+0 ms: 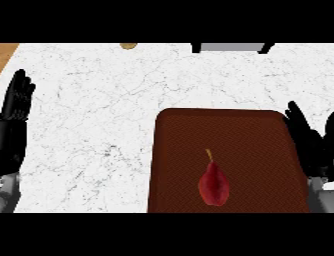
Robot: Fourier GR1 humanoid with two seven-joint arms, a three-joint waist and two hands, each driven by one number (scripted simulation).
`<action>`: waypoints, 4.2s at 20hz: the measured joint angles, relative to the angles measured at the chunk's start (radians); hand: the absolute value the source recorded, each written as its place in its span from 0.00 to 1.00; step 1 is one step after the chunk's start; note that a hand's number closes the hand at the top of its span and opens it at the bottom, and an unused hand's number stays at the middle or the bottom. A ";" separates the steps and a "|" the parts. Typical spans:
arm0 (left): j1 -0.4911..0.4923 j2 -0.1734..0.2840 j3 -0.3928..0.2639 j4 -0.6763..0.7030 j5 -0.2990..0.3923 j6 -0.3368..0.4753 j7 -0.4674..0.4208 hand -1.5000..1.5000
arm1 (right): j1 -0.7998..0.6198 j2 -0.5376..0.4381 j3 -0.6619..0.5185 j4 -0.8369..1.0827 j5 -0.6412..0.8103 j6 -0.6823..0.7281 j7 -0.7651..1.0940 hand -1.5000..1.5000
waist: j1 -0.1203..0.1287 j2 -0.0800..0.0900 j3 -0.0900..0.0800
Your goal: Pick the pear from the tray and place it in the pot
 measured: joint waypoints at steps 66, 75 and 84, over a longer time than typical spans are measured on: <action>0.112 -0.313 -0.016 0.092 0.021 -0.125 -0.073 0.50 | 0.292 0.309 0.578 -0.447 1.399 -0.007 0.640 0.00 | -0.018 -0.001 -0.010; 0.105 -0.333 0.017 0.125 0.009 -0.160 -0.097 0.50 | 0.240 0.287 0.580 -0.382 1.438 -0.106 0.607 1.00 | -0.020 -0.007 -0.014; 0.141 -0.362 -0.004 0.047 -0.031 -0.146 -0.057 0.50 | 0.214 0.269 0.559 -0.364 1.479 -0.151 0.571 1.00 | -0.019 -0.007 -0.014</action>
